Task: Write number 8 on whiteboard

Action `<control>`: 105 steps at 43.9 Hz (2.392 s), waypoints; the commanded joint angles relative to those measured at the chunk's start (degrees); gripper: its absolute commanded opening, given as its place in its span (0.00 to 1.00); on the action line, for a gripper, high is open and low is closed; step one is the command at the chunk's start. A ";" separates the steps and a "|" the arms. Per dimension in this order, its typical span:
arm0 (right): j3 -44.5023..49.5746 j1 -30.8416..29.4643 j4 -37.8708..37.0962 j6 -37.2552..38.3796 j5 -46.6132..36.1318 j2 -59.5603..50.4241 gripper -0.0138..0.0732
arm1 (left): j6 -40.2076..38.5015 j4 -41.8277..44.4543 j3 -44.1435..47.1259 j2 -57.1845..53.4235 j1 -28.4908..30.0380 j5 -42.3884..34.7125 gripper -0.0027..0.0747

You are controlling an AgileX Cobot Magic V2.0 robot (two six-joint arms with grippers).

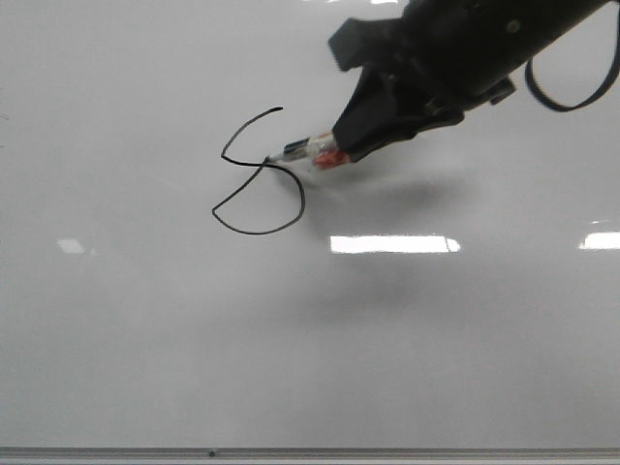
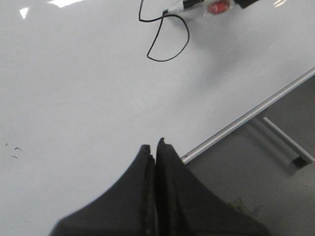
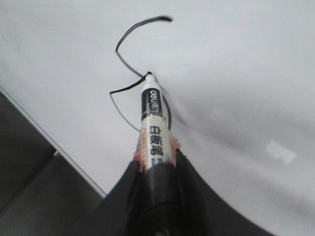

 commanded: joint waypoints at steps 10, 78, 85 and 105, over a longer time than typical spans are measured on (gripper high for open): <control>-4.45 -1.37 1.45 -0.07 -3.47 -3.20 0.09 | -0.49 -2.96 -1.46 -0.02 -0.01 -2.34 0.01; -20.25 21.99 -19.94 -18.96 26.04 -9.53 0.09 | 3.85 18.66 -23.94 19.14 -35.12 -2.34 0.52; -20.25 21.99 -19.26 -18.96 26.00 -9.53 0.09 | 3.85 18.66 -23.94 19.14 -35.12 -2.34 0.52; -20.25 21.99 -17.26 -18.96 26.18 -9.47 0.12 | 3.85 18.66 -23.94 19.14 -35.12 -2.24 0.05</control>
